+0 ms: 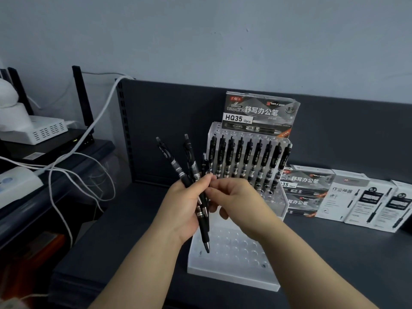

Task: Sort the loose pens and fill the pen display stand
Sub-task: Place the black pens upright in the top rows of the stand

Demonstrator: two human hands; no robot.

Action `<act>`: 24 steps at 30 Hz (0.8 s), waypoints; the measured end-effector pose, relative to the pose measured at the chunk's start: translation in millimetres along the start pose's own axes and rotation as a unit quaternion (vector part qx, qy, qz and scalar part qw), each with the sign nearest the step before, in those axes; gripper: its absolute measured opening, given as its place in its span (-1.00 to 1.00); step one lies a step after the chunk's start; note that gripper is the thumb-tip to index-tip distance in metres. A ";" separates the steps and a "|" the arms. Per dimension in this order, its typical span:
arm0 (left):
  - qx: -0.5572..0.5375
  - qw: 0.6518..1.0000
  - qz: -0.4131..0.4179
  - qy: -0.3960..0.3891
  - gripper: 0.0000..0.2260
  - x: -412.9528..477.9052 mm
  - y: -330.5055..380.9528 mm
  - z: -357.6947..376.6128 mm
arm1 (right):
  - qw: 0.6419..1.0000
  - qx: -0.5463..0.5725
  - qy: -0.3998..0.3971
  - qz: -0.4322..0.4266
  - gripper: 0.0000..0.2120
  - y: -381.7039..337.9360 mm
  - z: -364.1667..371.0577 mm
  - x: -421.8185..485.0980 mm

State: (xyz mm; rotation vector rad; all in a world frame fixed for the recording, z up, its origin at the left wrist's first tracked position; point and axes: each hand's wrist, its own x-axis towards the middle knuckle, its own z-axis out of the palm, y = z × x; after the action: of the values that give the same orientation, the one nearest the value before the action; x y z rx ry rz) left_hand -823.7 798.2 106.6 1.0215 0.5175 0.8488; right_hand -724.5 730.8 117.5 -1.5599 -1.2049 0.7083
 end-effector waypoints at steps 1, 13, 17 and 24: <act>0.000 1.000 0.005 -0.003 -0.85 -0.1 -0.4 2.0 | 1.000 0.006 0.000 0.001 -0.83 0.2 -3.9 0.1; 0.065 0.993 0.060 0.078 -0.80 -0.9 -9.1 5.2 | 0.955 -0.104 0.270 -0.063 -0.73 6.4 -49.6 33.0; 0.068 0.992 0.071 0.083 -0.82 -2.0 -10.5 5.0 | 0.946 -0.215 0.238 -0.050 -0.72 12.7 -44.3 36.7; 0.077 0.992 0.079 0.067 -0.82 -5.3 -13.9 4.2 | 0.932 -0.286 0.218 -0.039 -0.74 18.1 -39.9 36.8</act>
State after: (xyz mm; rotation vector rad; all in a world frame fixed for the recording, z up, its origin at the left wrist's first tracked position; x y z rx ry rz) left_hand -818.7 788.0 96.1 1.1633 0.6287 1.0356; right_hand -671.0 751.0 118.1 -1.9945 -1.1739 -0.0753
